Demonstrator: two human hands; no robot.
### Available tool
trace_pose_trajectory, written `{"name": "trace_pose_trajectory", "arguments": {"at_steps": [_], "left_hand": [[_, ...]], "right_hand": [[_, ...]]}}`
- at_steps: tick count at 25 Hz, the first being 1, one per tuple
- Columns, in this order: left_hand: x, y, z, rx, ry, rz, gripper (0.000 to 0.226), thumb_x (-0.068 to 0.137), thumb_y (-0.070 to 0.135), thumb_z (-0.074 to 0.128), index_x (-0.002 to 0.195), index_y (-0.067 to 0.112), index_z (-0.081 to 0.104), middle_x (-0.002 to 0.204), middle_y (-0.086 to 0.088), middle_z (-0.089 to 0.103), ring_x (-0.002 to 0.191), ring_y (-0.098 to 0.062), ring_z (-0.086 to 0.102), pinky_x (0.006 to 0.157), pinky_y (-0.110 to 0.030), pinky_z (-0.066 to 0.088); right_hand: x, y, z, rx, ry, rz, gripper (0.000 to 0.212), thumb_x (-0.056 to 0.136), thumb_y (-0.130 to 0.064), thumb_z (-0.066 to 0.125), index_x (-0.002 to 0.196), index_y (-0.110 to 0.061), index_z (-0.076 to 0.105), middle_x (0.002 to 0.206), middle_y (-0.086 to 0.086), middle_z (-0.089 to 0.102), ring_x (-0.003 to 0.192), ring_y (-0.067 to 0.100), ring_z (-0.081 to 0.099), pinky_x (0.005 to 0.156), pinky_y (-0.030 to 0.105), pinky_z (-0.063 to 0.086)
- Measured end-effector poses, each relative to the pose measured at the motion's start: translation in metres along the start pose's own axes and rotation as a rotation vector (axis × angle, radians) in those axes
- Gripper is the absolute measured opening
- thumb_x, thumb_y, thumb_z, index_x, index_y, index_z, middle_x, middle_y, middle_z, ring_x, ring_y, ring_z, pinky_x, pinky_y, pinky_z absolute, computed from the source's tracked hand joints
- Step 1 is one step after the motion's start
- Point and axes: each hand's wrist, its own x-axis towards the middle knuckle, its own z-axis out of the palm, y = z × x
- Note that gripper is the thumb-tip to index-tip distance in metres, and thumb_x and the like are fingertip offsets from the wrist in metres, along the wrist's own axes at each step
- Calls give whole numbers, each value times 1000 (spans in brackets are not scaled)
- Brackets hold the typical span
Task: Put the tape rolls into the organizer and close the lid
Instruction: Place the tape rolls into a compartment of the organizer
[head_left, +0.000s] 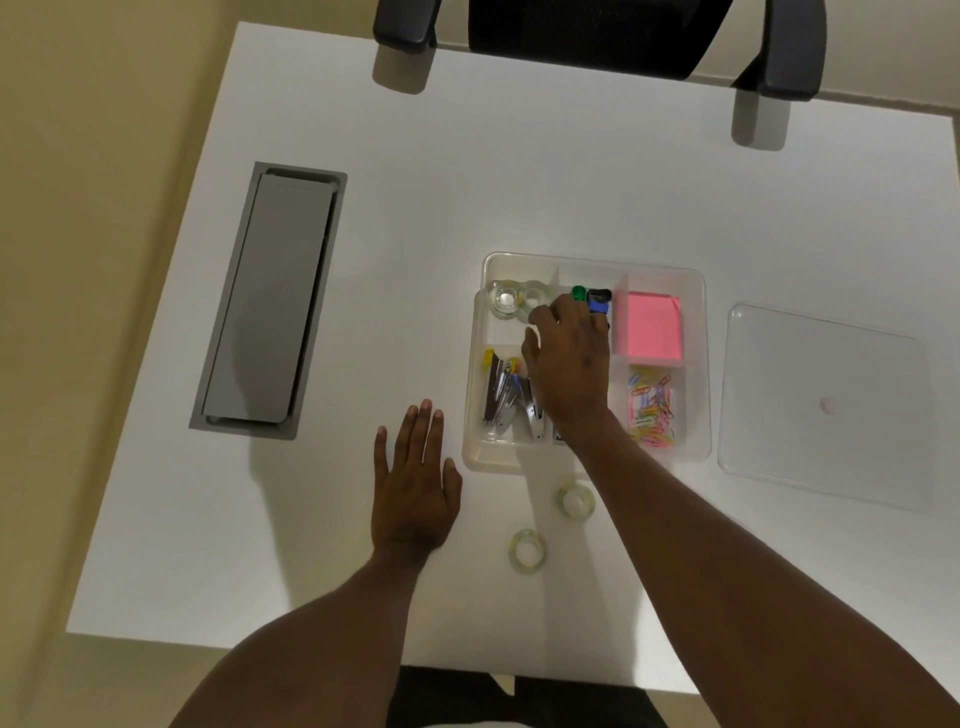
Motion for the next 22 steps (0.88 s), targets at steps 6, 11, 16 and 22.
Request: {"name": "trace_pose_trajectory", "arguments": {"at_steps": [6,11,16,22], "left_hand": [[-1,1,-4,-12,18,13,66,107,38,32,168,17,20,178,-5,19,167,-22,15,134,-59,16],[-2,0,-3,-32,56,18,65,107,38,32,168,16,22,178,-6,21,166,-22,17,134,-57,13],[-3,0,-2,-42,87,21,64,107,37,31,168,16,22,177,-5,22,166,-22,19,135,-57,12],[-2,-2,0,-32,61,18,65,108,40,29,169,18,17,178,-4,18,167,-20,13,135,-56,10]], "right_hand": [[-86,1,-4,116,142,0,14,98,-27,56,101,-16,63,96,5,62,90,23,55,80,37,46],[-179,21,0,177,42,27,13,96,-26,59,104,-17,63,96,3,64,90,23,58,80,38,48],[-232,41,6,126,-120,86,28,89,-31,70,112,-15,63,103,2,64,92,22,59,83,37,51],[-239,50,14,-7,-174,107,23,89,-28,68,109,-18,64,103,2,61,91,23,58,81,35,48]]}}
